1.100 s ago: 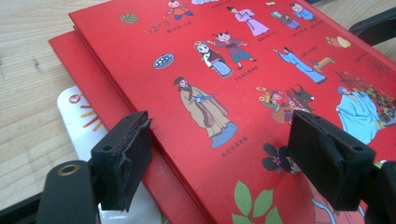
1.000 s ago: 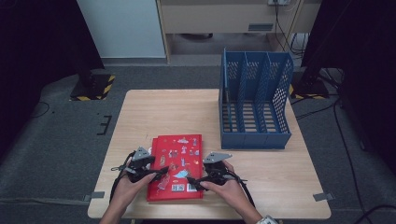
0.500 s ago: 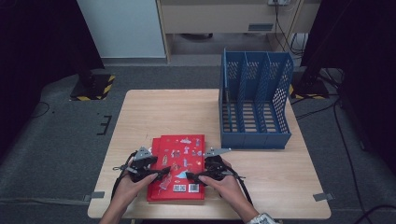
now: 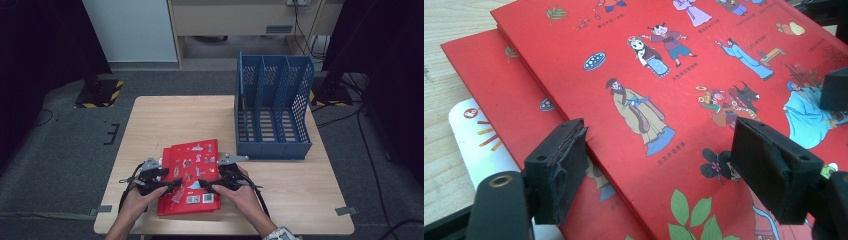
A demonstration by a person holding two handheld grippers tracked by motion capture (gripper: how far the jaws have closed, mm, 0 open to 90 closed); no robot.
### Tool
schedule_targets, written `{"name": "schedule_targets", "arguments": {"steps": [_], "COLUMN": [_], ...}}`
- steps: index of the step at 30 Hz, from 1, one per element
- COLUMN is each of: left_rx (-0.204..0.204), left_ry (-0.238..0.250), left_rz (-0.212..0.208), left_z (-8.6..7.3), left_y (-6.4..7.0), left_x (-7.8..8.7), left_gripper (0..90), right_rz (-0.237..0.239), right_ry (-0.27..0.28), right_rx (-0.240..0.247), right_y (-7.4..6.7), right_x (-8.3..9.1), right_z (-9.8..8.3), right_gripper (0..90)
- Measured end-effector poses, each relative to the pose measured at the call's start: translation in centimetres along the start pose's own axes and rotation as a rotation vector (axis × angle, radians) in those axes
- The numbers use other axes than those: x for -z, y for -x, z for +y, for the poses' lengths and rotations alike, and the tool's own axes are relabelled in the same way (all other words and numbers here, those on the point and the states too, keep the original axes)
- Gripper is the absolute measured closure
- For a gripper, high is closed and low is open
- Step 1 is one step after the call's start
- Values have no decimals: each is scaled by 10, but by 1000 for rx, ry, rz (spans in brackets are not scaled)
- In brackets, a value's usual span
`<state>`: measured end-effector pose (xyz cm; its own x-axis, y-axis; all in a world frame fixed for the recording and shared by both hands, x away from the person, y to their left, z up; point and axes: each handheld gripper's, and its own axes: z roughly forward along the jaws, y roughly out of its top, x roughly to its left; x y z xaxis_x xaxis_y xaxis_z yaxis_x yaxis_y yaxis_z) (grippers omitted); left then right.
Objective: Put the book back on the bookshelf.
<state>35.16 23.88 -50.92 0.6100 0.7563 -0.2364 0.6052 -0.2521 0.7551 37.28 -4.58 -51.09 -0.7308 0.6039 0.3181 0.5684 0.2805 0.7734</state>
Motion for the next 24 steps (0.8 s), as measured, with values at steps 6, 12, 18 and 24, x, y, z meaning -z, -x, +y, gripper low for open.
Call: {"name": "schedule_targets", "arguments": {"steps": [6,12,18,24], "left_rx": [-13,-13,-6,3], "left_ry": [0,3,13,17], "left_rz": [-6,-7,-9,-14], "left_z": [0,0,1,1], "left_y": [2,2,3,1], "left_x": [-1,0,-2,-1], "left_gripper": [217,216,162,92], "right_rz": [25,18,19,32], "right_ry": [-29,-21,13,51], "right_rx": [-19,-22,-53,-56], "right_y": [1,1,3,3], "right_x": [-5,-6,1,7], "right_z": [2,4,8,12], "right_gripper": [104,146,268,385]}}
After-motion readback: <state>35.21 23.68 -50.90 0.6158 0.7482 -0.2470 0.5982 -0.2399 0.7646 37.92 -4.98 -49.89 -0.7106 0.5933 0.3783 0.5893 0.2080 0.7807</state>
